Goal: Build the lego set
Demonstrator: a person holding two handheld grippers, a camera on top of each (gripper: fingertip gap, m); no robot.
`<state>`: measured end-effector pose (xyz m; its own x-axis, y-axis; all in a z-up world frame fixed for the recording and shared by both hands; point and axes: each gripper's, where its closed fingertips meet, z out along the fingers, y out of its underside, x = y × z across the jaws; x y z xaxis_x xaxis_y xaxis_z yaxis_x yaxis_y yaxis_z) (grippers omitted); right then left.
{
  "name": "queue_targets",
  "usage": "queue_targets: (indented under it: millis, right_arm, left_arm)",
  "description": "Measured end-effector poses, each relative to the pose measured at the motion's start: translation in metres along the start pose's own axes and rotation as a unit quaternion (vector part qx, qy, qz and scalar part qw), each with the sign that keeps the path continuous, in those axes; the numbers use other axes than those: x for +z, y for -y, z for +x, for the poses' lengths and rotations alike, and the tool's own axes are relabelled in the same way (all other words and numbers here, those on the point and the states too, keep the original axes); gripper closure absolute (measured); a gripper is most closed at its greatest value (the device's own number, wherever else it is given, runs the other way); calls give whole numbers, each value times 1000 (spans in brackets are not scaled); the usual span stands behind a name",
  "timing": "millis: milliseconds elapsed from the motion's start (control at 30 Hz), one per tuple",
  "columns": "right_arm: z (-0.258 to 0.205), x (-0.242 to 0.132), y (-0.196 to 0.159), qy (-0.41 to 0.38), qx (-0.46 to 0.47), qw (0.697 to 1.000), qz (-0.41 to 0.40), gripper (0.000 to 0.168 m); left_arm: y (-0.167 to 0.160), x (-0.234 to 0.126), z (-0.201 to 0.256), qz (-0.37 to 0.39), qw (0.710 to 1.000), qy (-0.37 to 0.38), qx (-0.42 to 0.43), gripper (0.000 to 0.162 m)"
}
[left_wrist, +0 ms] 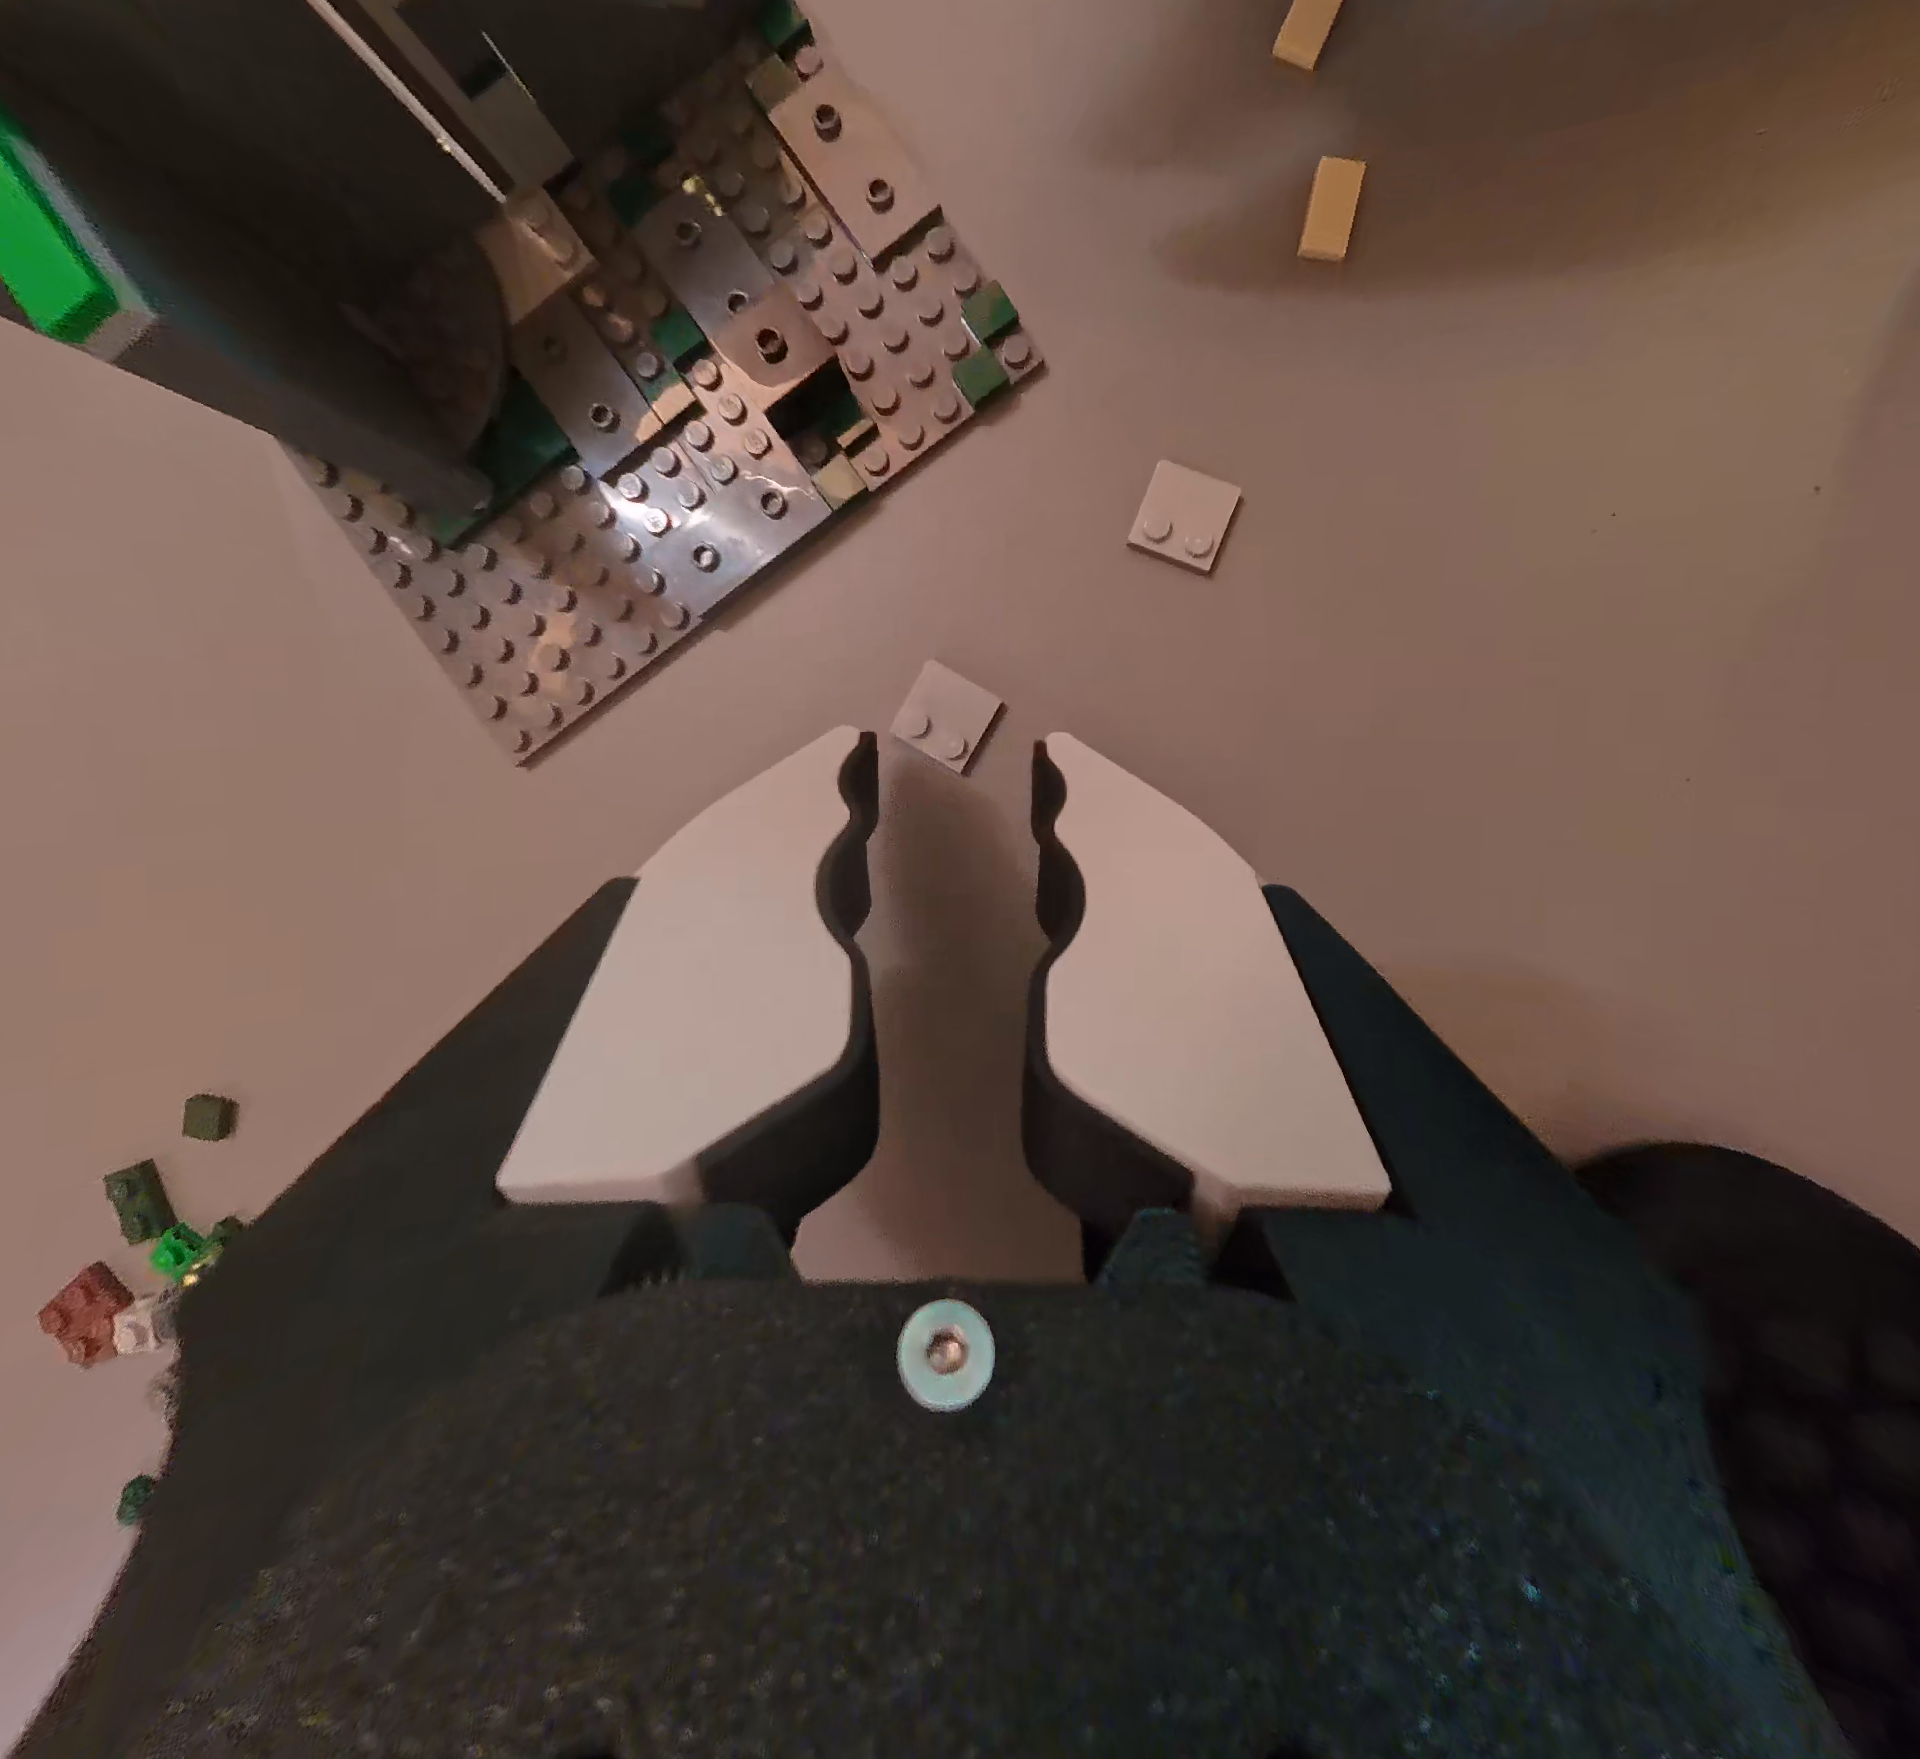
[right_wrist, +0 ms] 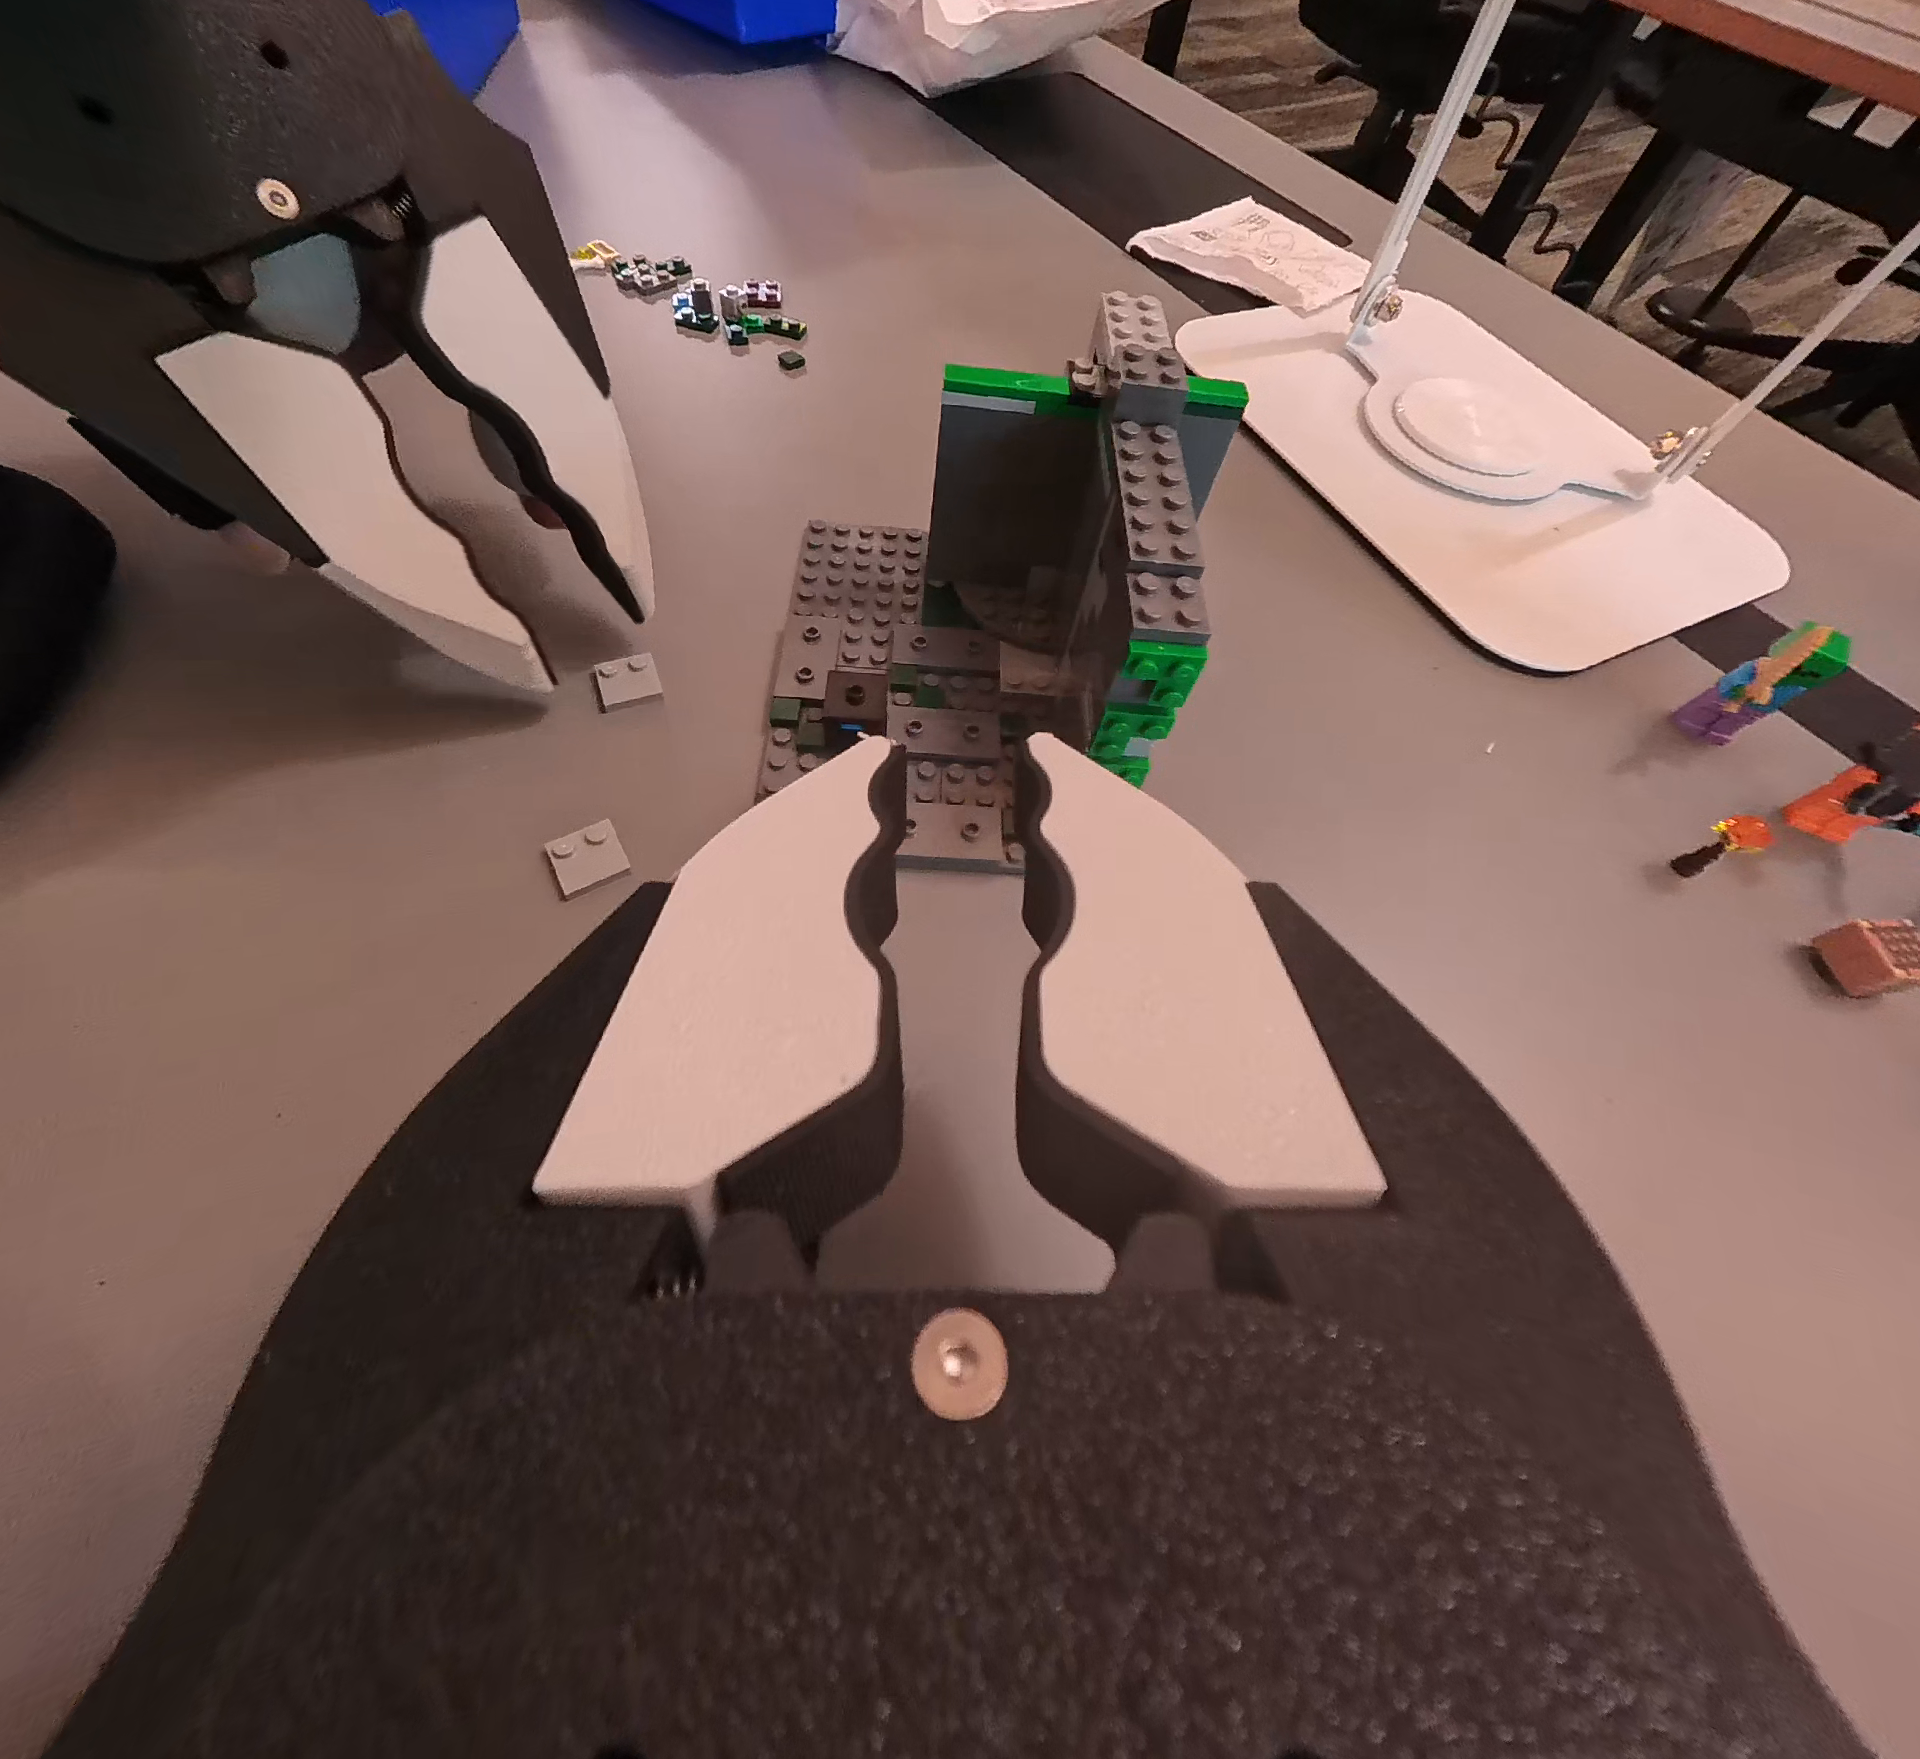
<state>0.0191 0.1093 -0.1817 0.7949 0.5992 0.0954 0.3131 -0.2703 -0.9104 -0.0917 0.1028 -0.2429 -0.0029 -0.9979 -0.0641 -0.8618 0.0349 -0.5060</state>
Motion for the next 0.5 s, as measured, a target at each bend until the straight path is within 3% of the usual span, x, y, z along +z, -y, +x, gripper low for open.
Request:
queue_targets:
  millis: [33, 500]
  right_arm:
    - [0, 0, 0, 1, -1, 1000, 0, 149]
    - [-6, 1, -2, 14, -7, 1000, -6, 149]
  left_arm:
    - [0, 1, -1, 0, 1000, 2, 3, 134]
    - [2, 11, -3, 16, 999, -26, 20, 146]
